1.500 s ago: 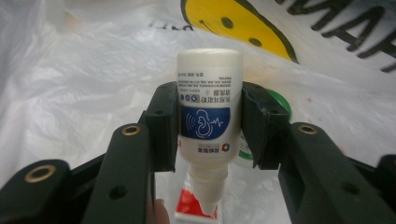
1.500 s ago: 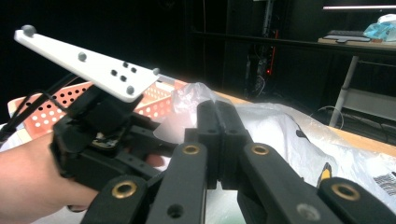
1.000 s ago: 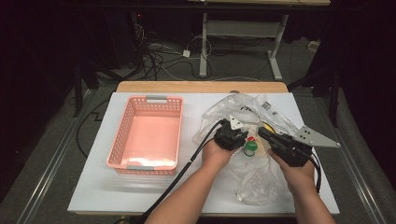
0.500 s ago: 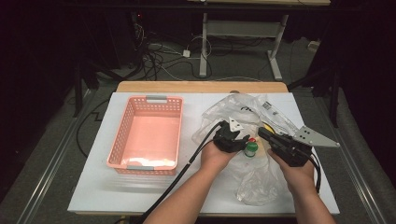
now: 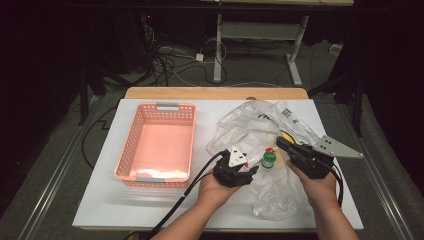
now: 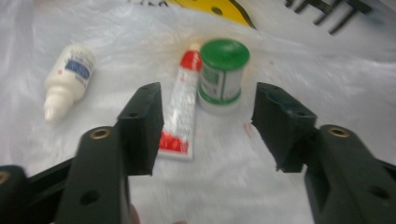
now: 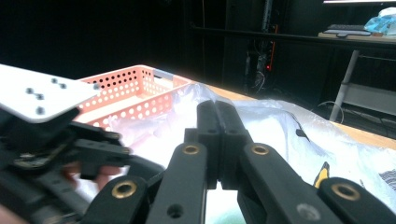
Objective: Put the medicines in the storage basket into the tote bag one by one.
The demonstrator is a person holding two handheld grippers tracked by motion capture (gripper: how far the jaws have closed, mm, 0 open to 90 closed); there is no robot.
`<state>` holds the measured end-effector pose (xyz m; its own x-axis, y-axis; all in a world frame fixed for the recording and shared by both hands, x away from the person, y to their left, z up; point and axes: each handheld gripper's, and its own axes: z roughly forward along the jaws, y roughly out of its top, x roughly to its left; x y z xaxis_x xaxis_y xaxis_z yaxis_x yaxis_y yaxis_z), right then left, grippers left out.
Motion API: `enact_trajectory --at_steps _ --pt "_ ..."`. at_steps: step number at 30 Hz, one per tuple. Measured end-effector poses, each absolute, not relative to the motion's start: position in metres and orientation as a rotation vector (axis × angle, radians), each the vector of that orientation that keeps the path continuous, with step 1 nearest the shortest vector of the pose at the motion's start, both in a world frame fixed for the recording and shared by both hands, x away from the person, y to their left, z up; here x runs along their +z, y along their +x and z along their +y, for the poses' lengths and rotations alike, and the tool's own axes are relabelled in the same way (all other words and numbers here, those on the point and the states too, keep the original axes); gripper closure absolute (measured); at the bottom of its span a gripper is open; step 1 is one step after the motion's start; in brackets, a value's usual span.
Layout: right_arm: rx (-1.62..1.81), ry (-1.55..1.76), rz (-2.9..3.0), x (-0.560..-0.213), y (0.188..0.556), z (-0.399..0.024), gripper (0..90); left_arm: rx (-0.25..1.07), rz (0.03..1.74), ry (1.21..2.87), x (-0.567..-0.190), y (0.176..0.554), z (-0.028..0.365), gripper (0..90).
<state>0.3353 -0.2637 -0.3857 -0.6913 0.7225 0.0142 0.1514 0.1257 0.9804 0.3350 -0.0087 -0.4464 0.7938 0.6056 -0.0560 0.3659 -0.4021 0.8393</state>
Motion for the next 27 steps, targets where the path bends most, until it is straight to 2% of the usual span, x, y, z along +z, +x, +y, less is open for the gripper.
enact_trajectory --at_steps 5,9,13,16,21,27 --pt "1.596 0.84 1.938 -0.386 0.335 -0.263 90.0 0.306 0.726 2.093 -0.456 0.317 0.007 31.5" --pt "1.591 0.837 1.939 -0.386 0.335 -0.263 90.0 0.3 0.753 2.191 -0.47 0.311 0.014 18.1" --pt "1.588 0.839 1.945 -0.387 0.335 -0.263 90.0 0.335 0.871 2.263 -0.483 0.321 0.013 4.7" --pt "1.587 0.84 1.945 -0.387 0.335 -0.262 90.0 0.249 0.933 2.262 -0.485 0.333 0.015 0.7" --pt "1.58 0.84 1.951 -0.388 0.336 -0.262 90.0 0.263 0.893 2.266 -0.484 0.341 0.006 10.2" --pt "1.577 0.841 1.957 -0.389 0.336 -0.26 90.0 0.283 0.9 2.229 -0.483 0.346 0.003 34.9"
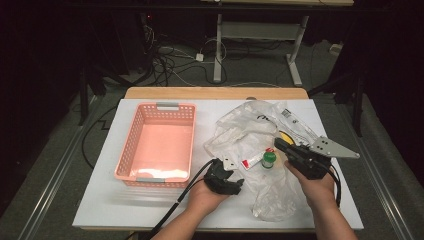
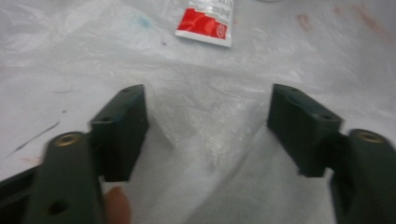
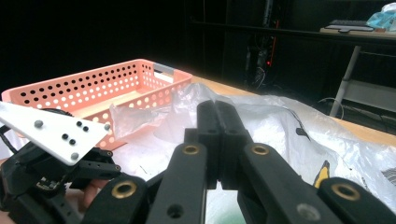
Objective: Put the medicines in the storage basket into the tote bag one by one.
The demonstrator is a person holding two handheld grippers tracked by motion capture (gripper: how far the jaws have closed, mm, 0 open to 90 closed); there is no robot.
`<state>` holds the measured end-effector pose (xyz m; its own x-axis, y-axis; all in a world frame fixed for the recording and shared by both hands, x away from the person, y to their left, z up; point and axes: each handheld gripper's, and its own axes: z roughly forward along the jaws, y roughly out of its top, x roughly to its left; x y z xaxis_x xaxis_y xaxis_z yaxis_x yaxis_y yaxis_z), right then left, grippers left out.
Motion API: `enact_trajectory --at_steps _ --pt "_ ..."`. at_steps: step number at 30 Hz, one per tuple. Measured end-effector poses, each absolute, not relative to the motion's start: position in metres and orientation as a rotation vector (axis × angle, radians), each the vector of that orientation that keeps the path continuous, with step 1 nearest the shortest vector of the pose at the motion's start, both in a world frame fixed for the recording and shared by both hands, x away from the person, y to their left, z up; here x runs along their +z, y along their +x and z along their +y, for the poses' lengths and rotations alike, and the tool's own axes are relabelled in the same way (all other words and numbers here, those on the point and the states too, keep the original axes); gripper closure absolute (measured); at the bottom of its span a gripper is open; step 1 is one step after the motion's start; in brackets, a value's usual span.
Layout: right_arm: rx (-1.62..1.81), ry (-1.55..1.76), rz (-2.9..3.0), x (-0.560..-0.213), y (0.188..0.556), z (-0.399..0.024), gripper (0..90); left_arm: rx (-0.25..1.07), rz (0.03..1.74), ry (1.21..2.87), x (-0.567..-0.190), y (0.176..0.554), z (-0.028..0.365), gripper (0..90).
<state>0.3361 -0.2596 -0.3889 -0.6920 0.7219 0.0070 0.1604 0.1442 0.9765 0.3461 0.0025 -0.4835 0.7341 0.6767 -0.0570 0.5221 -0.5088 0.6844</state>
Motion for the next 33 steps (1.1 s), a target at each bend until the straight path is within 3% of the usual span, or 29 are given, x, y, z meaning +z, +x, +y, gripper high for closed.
enact_trajectory --at_steps 3,6,11,21,33 --pt "1.573 0.838 1.962 -0.389 0.336 -0.258 90.0 0.302 0.933 2.202 -0.484 0.347 0.003 52.3" --pt "1.572 0.843 1.967 -0.39 0.337 -0.257 90.0 0.318 0.945 2.189 -0.484 0.347 0.003 62.6" --pt "1.572 0.852 1.969 -0.392 0.338 -0.257 90.0 0.309 0.926 2.187 -0.484 0.347 0.003 87.6" --pt "1.58 0.857 1.949 -0.391 0.339 -0.261 90.0 0.223 0.937 2.014 -0.483 0.345 0.023 88.7" --pt "1.571 0.864 1.943 -0.393 0.34 -0.261 90.0 0.256 0.878 1.885 -0.48 0.336 0.034 88.8"
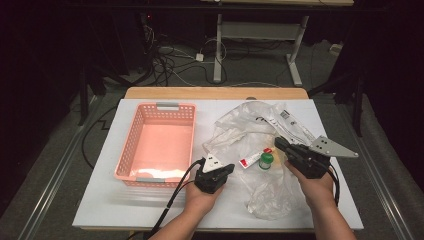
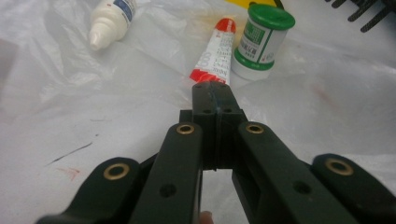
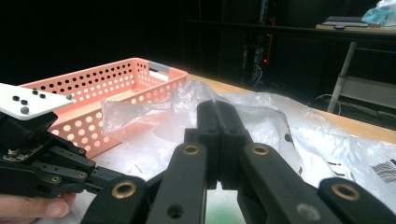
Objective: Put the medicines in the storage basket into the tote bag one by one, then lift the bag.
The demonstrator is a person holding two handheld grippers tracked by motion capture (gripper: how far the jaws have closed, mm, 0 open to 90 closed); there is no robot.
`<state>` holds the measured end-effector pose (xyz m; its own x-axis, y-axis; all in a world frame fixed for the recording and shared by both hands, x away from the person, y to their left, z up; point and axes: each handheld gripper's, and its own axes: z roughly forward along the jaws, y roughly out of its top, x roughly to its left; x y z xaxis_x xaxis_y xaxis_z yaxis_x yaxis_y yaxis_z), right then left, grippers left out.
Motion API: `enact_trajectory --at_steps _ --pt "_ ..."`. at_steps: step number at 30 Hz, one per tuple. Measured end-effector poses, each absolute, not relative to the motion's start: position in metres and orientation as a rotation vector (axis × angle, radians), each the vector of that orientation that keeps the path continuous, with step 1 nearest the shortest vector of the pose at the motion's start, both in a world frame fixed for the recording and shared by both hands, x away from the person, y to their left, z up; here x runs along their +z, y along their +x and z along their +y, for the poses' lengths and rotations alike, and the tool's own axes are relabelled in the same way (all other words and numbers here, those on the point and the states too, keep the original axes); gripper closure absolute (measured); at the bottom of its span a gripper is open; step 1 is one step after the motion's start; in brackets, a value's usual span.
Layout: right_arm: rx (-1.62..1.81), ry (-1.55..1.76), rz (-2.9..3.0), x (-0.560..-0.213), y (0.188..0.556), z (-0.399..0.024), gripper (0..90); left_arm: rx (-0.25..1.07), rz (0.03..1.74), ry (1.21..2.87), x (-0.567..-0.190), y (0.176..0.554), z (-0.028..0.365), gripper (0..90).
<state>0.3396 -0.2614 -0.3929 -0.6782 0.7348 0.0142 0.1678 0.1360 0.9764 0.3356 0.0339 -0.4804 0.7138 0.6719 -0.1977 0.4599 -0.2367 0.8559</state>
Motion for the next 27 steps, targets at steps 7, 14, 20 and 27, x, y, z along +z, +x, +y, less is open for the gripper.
enact_trajectory --at_steps 7,14,20,27 --pt "1.582 0.86 1.918 -0.388 0.336 -0.263 90.0 0.323 0.81 1.828 -0.462 0.327 0.032 88.8" --pt "1.588 0.846 1.876 -0.374 0.337 -0.266 90.0 0.369 0.753 1.748 -0.431 0.324 0.032 88.7" --pt "1.588 0.831 1.833 -0.356 0.344 -0.264 90.0 0.422 0.716 1.677 -0.401 0.331 0.035 88.8" --pt "1.581 0.809 1.789 -0.331 0.36 -0.257 90.0 0.523 0.662 1.603 -0.357 0.339 0.036 88.7"
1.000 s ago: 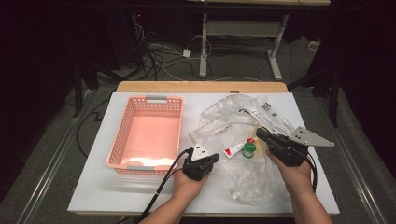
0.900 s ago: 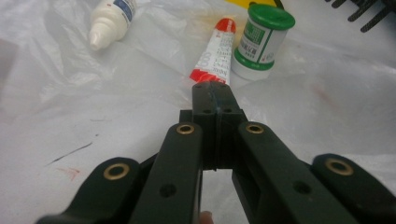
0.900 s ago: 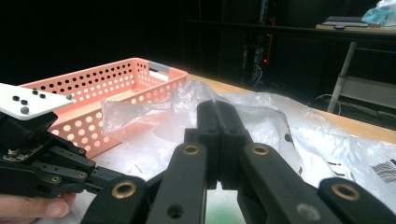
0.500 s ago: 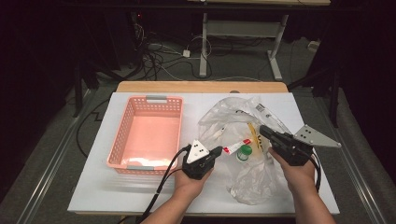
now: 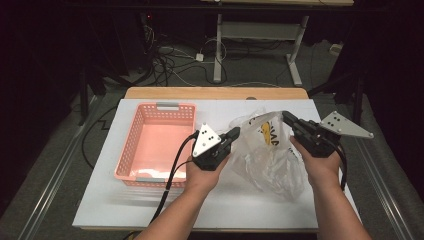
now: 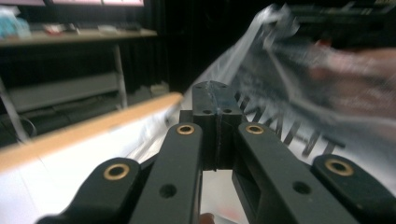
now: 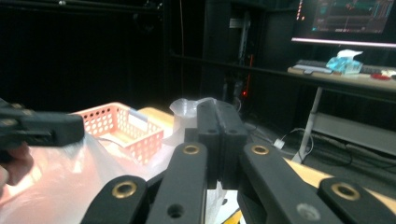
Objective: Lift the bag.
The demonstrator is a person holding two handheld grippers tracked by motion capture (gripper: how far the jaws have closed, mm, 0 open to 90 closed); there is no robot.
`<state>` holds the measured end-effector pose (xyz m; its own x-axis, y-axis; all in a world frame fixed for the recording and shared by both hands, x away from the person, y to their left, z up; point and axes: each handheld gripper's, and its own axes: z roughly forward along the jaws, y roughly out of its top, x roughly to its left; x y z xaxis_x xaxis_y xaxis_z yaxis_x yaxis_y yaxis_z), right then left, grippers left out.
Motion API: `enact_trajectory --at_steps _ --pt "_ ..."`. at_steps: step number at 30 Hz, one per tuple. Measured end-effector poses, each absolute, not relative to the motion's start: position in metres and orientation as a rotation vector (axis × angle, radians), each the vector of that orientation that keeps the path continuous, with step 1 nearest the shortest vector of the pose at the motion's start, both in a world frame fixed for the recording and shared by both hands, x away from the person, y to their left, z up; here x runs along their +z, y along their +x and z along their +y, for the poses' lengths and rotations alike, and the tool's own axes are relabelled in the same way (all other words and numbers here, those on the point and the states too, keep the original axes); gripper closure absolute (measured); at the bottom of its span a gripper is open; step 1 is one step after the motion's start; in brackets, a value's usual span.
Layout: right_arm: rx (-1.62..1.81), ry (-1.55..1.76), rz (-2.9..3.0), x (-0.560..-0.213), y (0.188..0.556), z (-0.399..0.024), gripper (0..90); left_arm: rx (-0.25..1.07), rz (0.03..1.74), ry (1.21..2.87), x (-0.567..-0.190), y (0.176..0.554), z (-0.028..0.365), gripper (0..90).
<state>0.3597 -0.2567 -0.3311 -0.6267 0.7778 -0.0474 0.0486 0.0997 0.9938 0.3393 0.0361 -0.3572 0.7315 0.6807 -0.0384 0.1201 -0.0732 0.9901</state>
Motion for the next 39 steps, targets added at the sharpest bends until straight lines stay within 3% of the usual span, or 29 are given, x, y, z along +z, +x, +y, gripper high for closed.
enact_trajectory --at_steps 21,30,39 --pt "1.598 0.83 1.637 -0.264 0.396 -0.26 90.0 0.693 0.541 1.491 -0.239 0.369 0.008 88.7" --pt "1.631 0.812 1.527 -0.242 0.397 -0.271 90.0 0.7 0.535 1.441 -0.227 0.379 0.006 88.7" --pt "1.599 0.858 1.573 -0.265 0.404 -0.274 90.0 0.682 0.593 1.481 -0.255 0.393 0.006 88.6"
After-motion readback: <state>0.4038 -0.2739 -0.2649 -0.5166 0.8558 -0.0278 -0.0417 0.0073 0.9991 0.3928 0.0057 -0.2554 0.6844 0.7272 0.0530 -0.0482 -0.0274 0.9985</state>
